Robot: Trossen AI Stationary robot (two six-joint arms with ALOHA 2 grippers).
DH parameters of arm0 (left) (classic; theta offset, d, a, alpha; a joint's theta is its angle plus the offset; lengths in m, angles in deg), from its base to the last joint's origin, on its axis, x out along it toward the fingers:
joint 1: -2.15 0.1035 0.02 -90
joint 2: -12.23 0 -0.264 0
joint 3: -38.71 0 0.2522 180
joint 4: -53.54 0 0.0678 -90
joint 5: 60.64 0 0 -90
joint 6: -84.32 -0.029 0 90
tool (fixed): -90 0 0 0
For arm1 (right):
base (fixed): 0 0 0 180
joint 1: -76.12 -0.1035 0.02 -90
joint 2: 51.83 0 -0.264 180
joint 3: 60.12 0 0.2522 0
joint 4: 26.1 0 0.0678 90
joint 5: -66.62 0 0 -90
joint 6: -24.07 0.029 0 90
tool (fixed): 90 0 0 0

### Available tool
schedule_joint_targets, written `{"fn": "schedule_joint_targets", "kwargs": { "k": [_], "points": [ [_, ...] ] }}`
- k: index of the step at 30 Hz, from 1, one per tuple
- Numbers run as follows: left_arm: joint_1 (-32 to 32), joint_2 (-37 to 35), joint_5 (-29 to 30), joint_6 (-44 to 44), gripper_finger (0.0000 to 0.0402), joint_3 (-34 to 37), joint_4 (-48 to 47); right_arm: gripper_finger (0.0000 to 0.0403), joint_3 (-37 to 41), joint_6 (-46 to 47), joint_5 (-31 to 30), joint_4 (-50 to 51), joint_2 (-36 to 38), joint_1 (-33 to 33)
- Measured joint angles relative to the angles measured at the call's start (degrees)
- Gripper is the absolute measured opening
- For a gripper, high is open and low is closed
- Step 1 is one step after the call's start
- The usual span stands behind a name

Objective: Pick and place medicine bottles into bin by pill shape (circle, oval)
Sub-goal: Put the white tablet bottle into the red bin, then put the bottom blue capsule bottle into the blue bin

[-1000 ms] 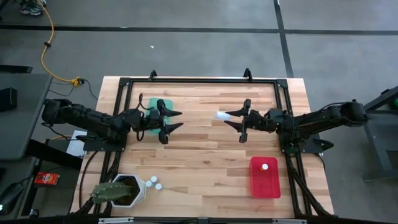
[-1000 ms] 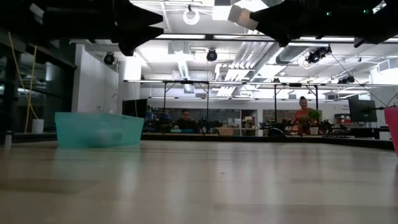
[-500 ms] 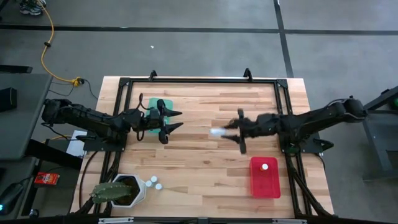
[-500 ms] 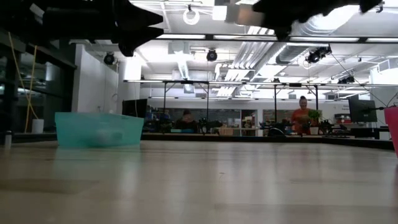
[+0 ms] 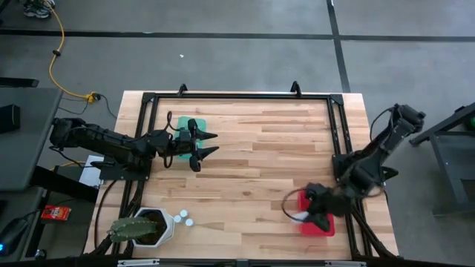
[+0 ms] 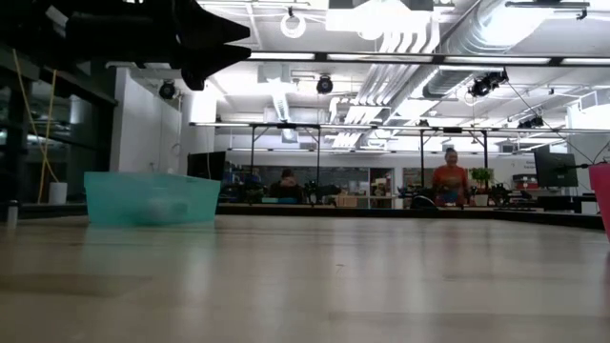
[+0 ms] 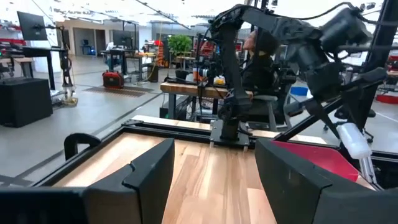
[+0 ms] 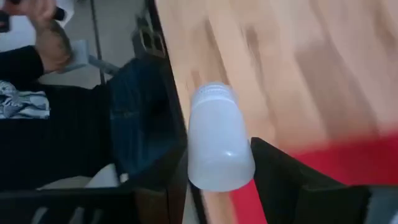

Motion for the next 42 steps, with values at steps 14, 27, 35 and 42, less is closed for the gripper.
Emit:
{"fn": "schedule_joint_targets", "kwargs": {
  "k": [14,27,35,42],
  "points": [
    [-0.02,0.00,-0.07,-0.17,0.0211,0.00,-0.44,0.0136,5.48,29.93,-2.33,10.44,-0.04,-10.07],
    [-0.02,0.00,-0.05,-0.17,0.0211,0.00,-0.44,0.0158,10.04,33.10,-3.75,9.67,-0.07,-9.74],
    [-0.02,0.00,-0.02,-0.20,0.0211,0.00,-0.44,0.0248,9.88,30.63,1.83,9.81,0.13,-7.74],
    [-0.02,0.00,0.02,-0.22,0.0211,0.00,-0.44,0.0259,5.15,23.34,-1.40,13.10,1.61,-7.14]
  ]
}}
